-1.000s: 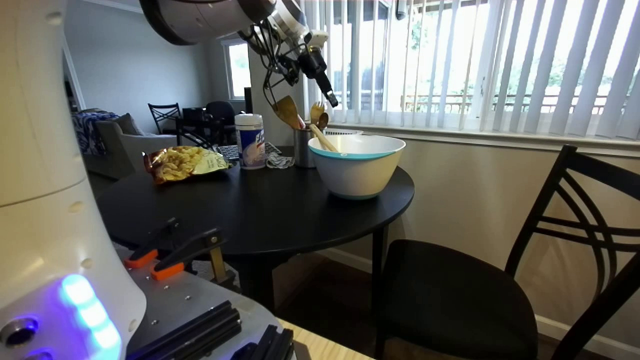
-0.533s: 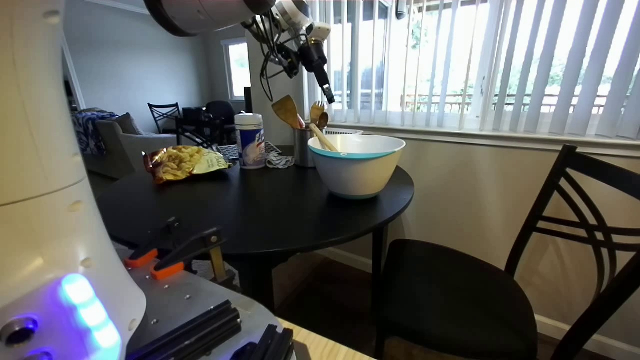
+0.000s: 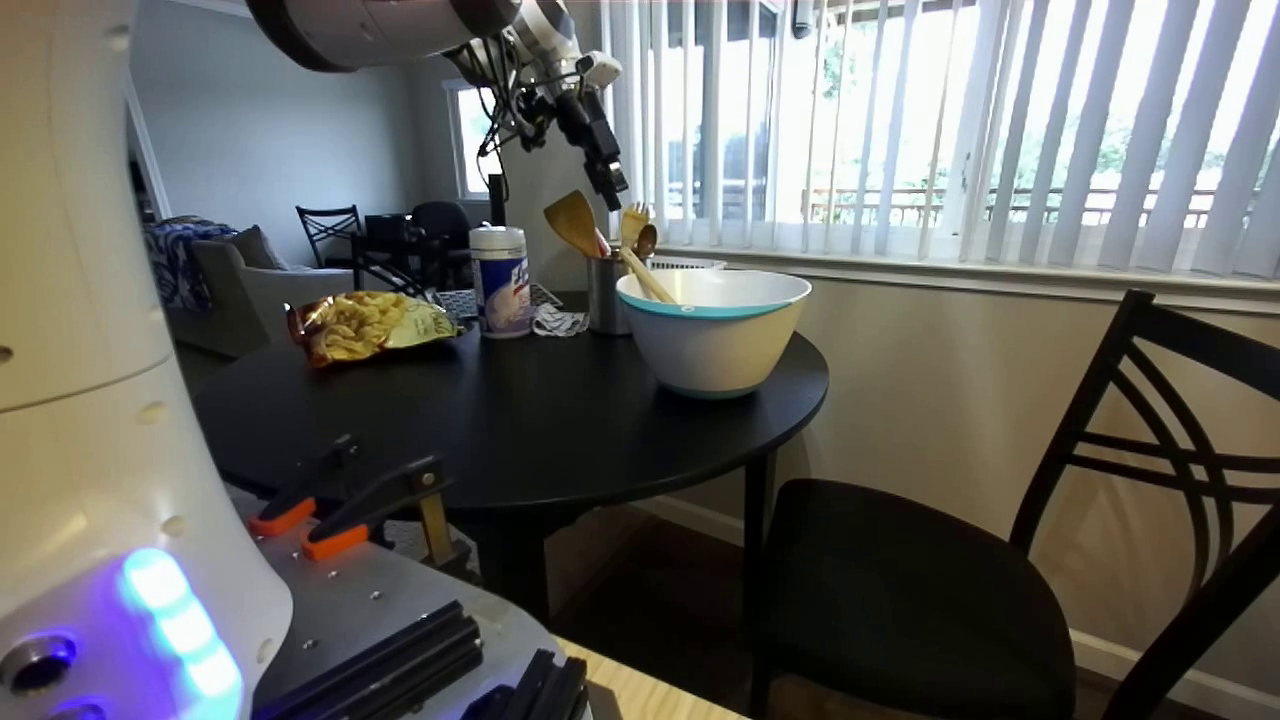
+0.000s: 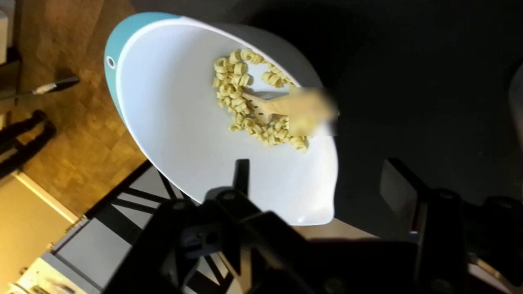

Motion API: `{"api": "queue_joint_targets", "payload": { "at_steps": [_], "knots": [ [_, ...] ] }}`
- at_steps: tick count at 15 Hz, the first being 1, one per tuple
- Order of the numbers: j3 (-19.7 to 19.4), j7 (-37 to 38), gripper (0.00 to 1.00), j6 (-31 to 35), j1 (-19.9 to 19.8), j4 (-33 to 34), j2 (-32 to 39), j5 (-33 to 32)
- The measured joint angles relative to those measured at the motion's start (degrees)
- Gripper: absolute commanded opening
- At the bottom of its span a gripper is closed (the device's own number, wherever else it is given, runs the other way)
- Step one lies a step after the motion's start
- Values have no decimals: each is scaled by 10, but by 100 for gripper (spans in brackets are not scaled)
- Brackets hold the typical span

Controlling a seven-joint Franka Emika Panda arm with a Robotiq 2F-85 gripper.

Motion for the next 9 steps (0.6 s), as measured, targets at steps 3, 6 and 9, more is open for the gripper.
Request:
{"api": "queue_joint_targets", "payload": {
  "at_steps": [3, 6, 9],
  "knots": [
    [-5, -39, 100, 47, 19, 0, 15, -7],
    [-13, -75, 100, 87, 23, -1, 40, -14],
    [-23, -112, 100, 132, 15, -1, 65, -18]
  ]
}}
